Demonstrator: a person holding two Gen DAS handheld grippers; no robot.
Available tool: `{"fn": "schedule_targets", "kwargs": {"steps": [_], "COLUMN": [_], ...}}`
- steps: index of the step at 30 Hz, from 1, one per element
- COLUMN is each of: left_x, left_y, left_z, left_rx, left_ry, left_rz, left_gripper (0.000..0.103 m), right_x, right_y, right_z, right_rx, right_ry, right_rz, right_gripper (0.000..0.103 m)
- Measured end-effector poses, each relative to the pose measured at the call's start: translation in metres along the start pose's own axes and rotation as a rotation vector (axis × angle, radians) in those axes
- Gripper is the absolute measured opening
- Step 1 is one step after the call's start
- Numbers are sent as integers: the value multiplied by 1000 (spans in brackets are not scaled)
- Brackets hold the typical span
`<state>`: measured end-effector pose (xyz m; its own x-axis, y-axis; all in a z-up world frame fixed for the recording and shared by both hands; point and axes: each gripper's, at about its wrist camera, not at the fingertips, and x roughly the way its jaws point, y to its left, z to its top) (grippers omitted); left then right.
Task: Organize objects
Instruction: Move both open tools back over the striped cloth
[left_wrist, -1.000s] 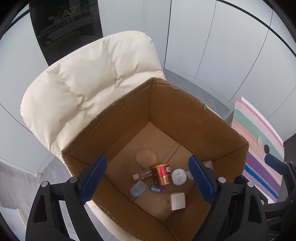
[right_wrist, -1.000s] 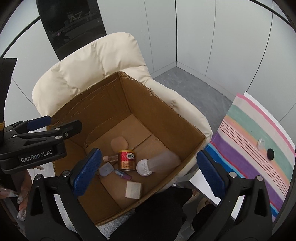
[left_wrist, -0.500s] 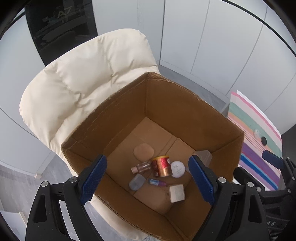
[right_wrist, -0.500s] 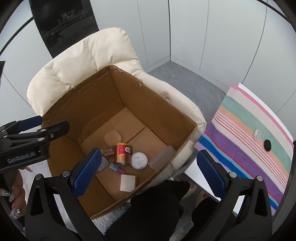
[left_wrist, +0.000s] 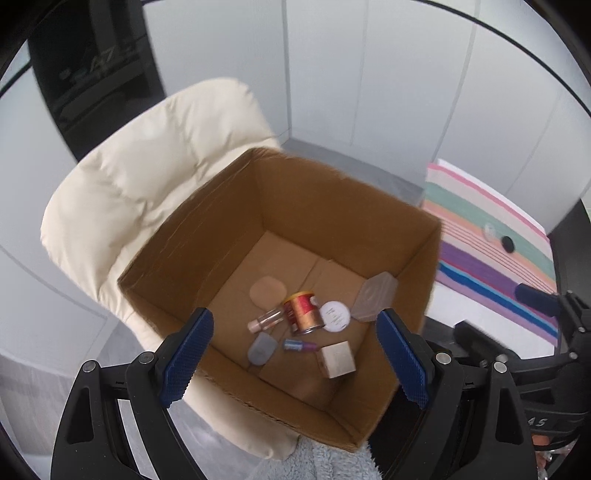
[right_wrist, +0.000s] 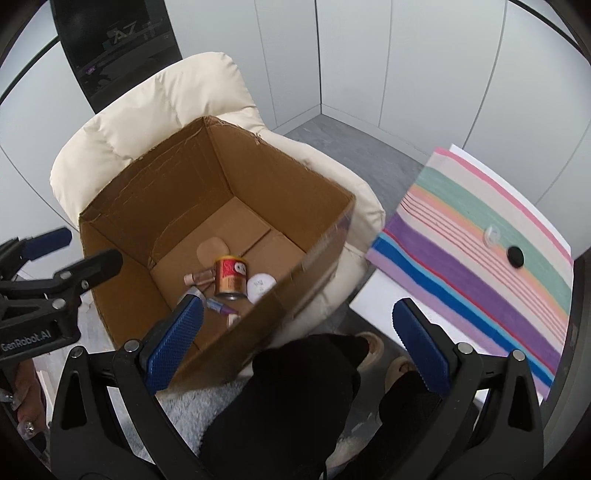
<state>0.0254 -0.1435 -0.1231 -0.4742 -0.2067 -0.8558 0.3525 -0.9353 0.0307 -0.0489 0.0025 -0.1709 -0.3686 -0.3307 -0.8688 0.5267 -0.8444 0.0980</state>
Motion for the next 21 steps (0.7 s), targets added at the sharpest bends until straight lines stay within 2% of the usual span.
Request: {"fn": "schedule_targets", "kwargs": {"steps": [8,11,17,21], "left_x": [0,-4,-1,-4], "left_y": [-37,-51,-102,-144], "left_z": [6,9,16,19], "left_rx": [83,87,185,265], "left_ry": [-26,-61,-69,-105], "left_rz": [-53,-102,-163,-189], "left_gripper": [91,91,91,91], "right_x": [-15,-25,-47,-62], "right_y": [-20,-34,-78,-115], "right_z": [-18,-22,-38,-54], "right_rx": [63,95,187,277], "right_ry": [1,-15,-35,-46], "right_rz": [-40,-69,-138,-195], "right_gripper": [103,103,103,103]}}
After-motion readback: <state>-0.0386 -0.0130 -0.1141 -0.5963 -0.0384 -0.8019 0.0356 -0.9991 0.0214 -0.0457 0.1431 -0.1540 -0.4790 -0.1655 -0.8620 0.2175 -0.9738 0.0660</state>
